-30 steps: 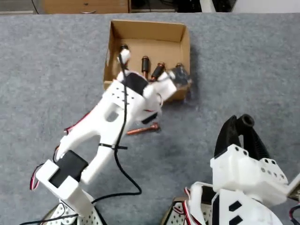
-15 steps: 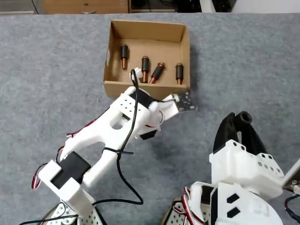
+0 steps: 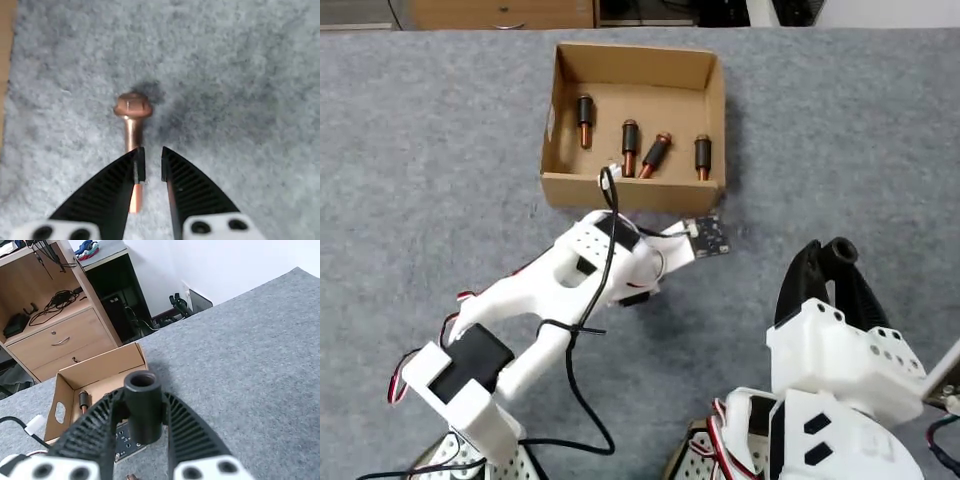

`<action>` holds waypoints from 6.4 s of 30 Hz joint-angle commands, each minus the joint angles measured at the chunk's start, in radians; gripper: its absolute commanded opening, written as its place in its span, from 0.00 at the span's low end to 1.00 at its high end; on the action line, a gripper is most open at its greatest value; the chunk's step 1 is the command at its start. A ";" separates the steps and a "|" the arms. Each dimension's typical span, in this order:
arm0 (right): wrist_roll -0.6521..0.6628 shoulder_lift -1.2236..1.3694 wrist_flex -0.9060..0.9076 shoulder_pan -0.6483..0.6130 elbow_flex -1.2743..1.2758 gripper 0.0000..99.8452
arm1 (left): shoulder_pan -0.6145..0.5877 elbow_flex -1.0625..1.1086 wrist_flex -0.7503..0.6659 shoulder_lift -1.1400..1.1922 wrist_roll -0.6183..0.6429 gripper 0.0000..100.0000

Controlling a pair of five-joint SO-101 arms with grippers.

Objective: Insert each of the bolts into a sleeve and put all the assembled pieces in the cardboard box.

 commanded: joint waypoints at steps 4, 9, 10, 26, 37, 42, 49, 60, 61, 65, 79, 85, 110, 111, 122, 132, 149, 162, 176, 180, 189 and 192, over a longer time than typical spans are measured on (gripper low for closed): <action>0.002 0.004 -0.026 0.012 0.004 0.00 | 0.005 -0.034 -0.049 0.119 -0.009 0.07; 0.002 -0.001 -0.037 0.012 0.031 0.00 | 0.002 -0.155 0.029 0.205 -0.006 0.07; 0.002 -0.001 -0.041 0.012 0.031 0.00 | 0.003 -0.180 0.060 0.214 -0.006 0.07; 0.002 -0.002 -0.041 0.012 0.035 0.00 | 0.005 -0.305 0.209 0.326 0.000 0.02; 0.002 -0.002 -0.040 0.012 0.033 0.00 | 0.005 -0.485 0.362 0.317 0.187 0.02; 0.002 -0.002 -0.040 0.012 0.033 0.00 | 0.002 -0.600 0.471 0.318 0.201 0.02; 0.002 -0.002 -0.040 0.012 0.033 0.00 | 0.009 -0.727 0.623 0.317 0.201 0.02; 0.002 -0.002 -0.040 0.012 0.035 0.00 | -0.031 -0.789 0.623 0.326 0.112 0.02; 0.002 -0.002 -0.040 0.012 0.035 0.00 | -0.038 -0.786 0.620 0.326 0.112 0.04; 0.002 -0.002 -0.040 0.012 0.035 0.00 | -0.075 -0.787 0.617 0.326 0.112 0.10; 0.002 -0.002 -0.038 0.012 0.035 0.00 | -0.074 -0.586 0.405 0.329 0.049 0.08; 0.002 -0.002 -0.040 0.012 0.042 0.00 | -0.078 -0.548 0.359 0.329 0.037 0.09; 0.002 -0.002 -0.048 0.012 0.061 0.00 | -0.080 -0.588 0.264 0.483 0.040 0.12; 0.002 -0.002 -0.048 0.012 0.061 0.00 | -0.080 -0.600 0.265 0.483 0.041 0.12; 0.002 -0.002 -0.048 0.012 0.062 0.00 | -0.080 -0.624 0.265 0.493 0.075 0.12; 0.002 -0.002 -0.048 0.012 0.062 0.00 | -0.081 -0.629 0.272 0.484 0.123 0.02; 0.002 -0.002 -0.048 0.007 0.056 0.00 | -0.160 -0.933 0.572 0.243 0.641 0.02; 0.011 0.008 -0.144 -0.283 0.127 0.00 | -0.310 -0.947 0.752 -0.315 0.959 0.02; 0.061 0.047 -0.358 -0.610 0.412 0.00 | -0.416 -0.287 0.555 -1.046 1.030 0.02; 0.063 0.168 -0.362 -0.628 0.410 0.00 | -0.411 -0.026 0.404 -1.320 1.030 0.02; 0.066 0.401 -0.423 -0.691 0.449 0.00 | -0.410 0.230 0.305 -1.544 1.030 0.02; 0.080 0.433 -0.505 -0.802 0.521 0.00 | -0.407 0.236 0.305 -1.544 0.996 0.02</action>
